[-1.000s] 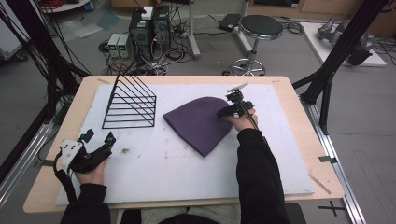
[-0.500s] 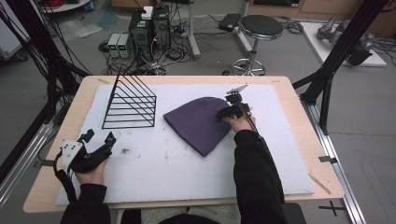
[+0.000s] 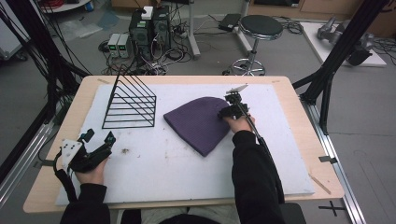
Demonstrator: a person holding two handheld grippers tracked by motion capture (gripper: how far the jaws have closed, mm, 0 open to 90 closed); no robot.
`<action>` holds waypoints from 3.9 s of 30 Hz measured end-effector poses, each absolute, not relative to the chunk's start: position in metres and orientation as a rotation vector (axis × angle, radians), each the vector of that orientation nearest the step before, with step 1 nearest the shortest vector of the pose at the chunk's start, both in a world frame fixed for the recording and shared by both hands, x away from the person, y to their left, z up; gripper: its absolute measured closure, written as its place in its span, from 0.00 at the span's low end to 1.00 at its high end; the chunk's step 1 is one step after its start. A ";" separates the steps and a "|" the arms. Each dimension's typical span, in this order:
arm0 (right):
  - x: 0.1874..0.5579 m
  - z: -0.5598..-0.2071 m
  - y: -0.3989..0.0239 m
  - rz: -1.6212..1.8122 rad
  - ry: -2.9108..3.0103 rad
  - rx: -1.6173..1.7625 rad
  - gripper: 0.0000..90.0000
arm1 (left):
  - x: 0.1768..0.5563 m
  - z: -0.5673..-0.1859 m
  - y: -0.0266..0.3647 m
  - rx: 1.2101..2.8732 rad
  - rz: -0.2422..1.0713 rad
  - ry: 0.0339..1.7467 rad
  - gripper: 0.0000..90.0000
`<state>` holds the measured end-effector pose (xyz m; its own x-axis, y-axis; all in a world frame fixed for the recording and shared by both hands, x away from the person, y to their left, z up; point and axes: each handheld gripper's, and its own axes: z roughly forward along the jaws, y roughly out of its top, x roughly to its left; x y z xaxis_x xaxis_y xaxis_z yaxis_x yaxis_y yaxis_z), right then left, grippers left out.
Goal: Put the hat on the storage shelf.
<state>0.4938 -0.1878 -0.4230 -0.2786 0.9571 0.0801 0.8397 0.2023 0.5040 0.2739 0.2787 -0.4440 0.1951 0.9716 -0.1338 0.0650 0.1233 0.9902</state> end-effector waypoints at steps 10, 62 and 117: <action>0.489 -0.422 -0.184 0.712 2.238 1.634 0.81 | 0.274 -0.444 0.277 1.248 0.933 1.151 0.27; 0.407 -0.319 -0.192 1.257 1.979 0.747 0.85 | 0.274 -0.444 0.278 1.237 0.924 1.150 0.27; 0.304 -0.222 -0.141 1.693 1.737 0.151 0.84 | 0.282 -0.418 0.260 1.240 0.656 0.920 0.21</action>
<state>0.3043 -0.1409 -0.2216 -0.7506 0.5329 -0.3906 -0.3769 0.1402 0.9156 0.2820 0.2605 -0.4176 0.4980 0.8374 -0.2253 0.0598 0.2261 0.9723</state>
